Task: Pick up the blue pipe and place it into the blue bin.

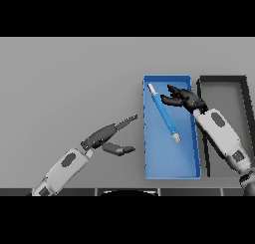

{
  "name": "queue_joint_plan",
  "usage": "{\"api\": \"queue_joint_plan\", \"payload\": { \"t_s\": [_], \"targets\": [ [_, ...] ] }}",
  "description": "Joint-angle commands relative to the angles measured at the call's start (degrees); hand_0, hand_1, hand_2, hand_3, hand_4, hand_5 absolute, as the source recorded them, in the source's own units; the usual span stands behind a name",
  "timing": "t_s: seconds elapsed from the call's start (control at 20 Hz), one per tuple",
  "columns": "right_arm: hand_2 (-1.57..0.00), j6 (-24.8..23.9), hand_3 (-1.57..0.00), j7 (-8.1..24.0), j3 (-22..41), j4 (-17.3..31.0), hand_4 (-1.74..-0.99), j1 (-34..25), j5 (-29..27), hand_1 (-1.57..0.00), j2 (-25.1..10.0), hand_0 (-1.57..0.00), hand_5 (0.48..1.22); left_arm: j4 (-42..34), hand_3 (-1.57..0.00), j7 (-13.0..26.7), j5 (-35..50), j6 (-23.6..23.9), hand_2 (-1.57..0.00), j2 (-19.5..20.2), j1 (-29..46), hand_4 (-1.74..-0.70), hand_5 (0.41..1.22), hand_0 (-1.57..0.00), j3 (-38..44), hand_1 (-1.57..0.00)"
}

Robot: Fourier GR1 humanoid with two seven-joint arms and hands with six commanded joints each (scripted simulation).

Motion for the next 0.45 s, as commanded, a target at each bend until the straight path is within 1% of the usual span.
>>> {"api": "queue_joint_plan", "payload": {
  "t_s": [0.0, 0.05, 0.15, 0.25, 0.3, 0.35, 0.4],
  "targets": [
    [-0.04, -0.1, -0.02, 0.3, 0.1, 0.1, -1.182, 0.1, 0.3, -0.04, -0.3, -0.05, 0.807, 0.1, 0.0, 0.1, -0.1, 0.1, 0.0, -0.5, 0.1, -0.83, 0.471, 0.0, -0.3, 0.0],
    [-0.03, -0.1, -0.02, -0.3, 0.3, 0.2, -1.182, 0.2, 0.8, -0.03, -0.4, -0.04, 0.795, 0.0, 0.0, -0.3, 0.1, -0.1, 0.0, 0.1, 0.6, -0.83, 0.472, 0.0, -0.1, 0.0],
    [-0.02, -0.2, -0.01, -1.1, -0.2, -0.3, -1.176, 0.6, 0.2, -0.02, -0.4, -0.03, 0.783, -0.3, 0.0, -0.3, -0.6, 0.3, 0.0, -0.1, 0.8, -0.83, 0.47, 0.0, -0.6, 0.0],
    [-0.01, 0.3, -0.01, -1.6, 0.3, 0.0, -1.186, 0.3, 1.1, -0.01, -0.6, -0.02, 0.772, 0.2, 0.0, 0.2, -0.7, 0.6, 0.0, -0.4, -0.1, -0.83, 0.472, 0.0, -0.3, 0.0],
    [-0.01, 0.0, -0.01, -0.7, 0.2, -0.6, -1.186, 0.1, 0.5, -0.01, -0.4, -0.02, 0.766, 0.5, 0.0, 0.3, -0.8, 0.7, 0.0, -0.8, -0.1, -0.83, 0.472, 0.0, -0.4, 0.0],
    [-0.01, 0.2, -0.01, -0.6, -0.1, 0.4, -1.186, -0.5, 0.5, -0.01, -0.2, -0.02, 0.767, 0.6, 0.0, 0.8, -0.8, 0.8, 0.0, -1.0, -0.7, -0.83, 0.473, 0.0, -0.2, 0.0],
    [-0.01, 0.4, -0.01, -0.2, 0.2, 0.1, -1.186, -0.6, 0.6, -0.01, -0.2, -0.02, 0.769, 0.5, 0.0, 0.4, -0.5, 0.5, 0.0, -0.6, -1.1, -0.83, 0.474, 0.0, 0.1, 0.0]
  ]
}}
